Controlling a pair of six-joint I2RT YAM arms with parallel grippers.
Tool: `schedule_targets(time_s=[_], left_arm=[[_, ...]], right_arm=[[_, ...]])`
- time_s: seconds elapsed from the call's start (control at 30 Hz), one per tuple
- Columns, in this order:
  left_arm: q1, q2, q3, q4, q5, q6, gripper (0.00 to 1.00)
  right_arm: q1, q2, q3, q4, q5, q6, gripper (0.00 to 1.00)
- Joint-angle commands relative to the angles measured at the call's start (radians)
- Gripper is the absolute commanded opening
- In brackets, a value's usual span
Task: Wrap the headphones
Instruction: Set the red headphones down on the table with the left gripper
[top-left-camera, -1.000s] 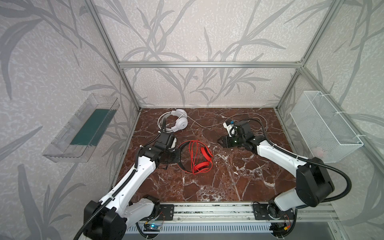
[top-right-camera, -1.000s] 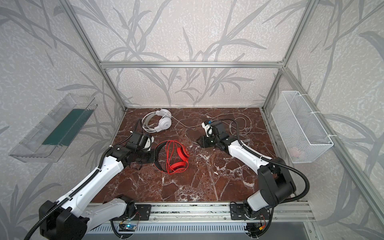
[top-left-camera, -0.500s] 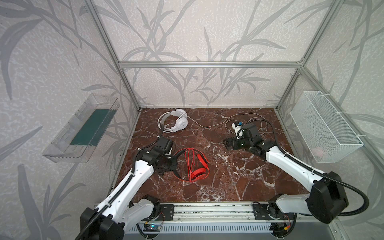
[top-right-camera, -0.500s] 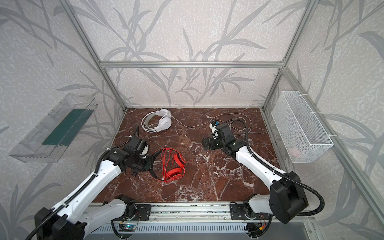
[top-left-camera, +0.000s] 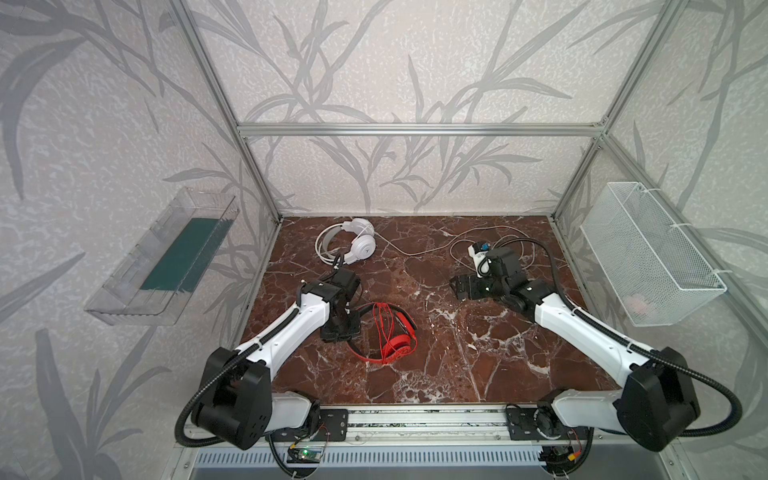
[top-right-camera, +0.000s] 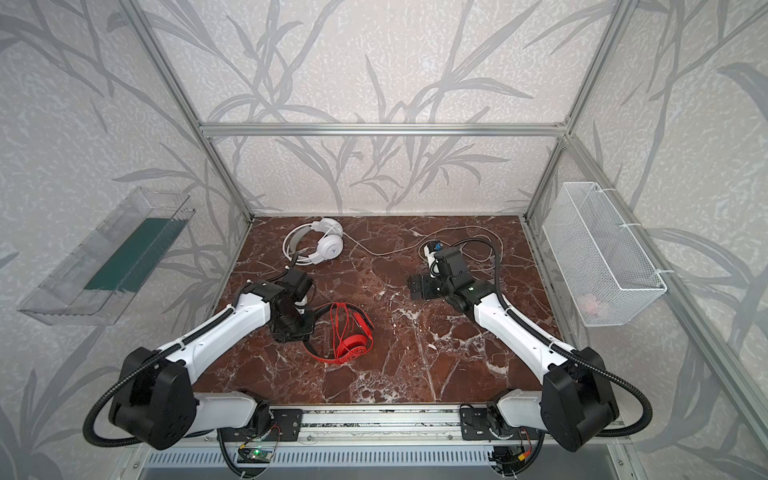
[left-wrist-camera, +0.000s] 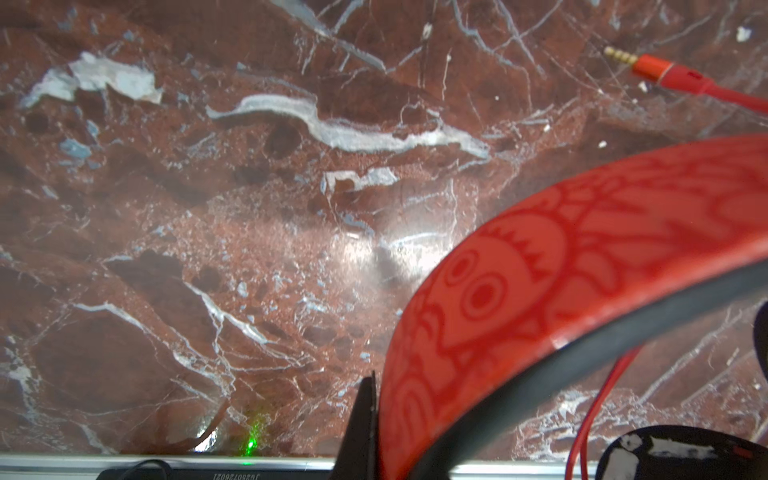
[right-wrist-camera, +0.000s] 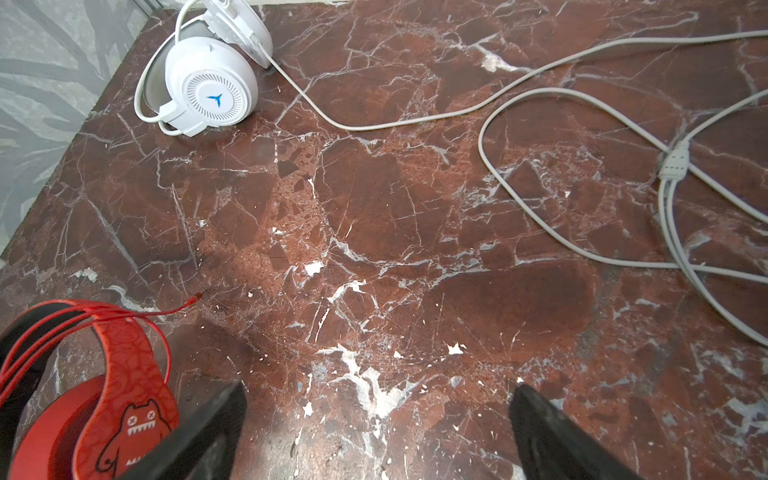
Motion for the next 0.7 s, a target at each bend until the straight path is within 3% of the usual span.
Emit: schedule_targets(time_s=[0.0,0.67], left_arm=[[0.013,0.027,0.044,0.036,-0.009,0.0,0.0],[0.06,0.284,0.05,0.301,-0.039,0.035,0.0]], right_arm=[[-0.009,-0.008,-0.01,-0.007,0.007,0.006,0.99],[-0.048,0.031,0.006,-0.009,-0.015,-0.013,0.99]])
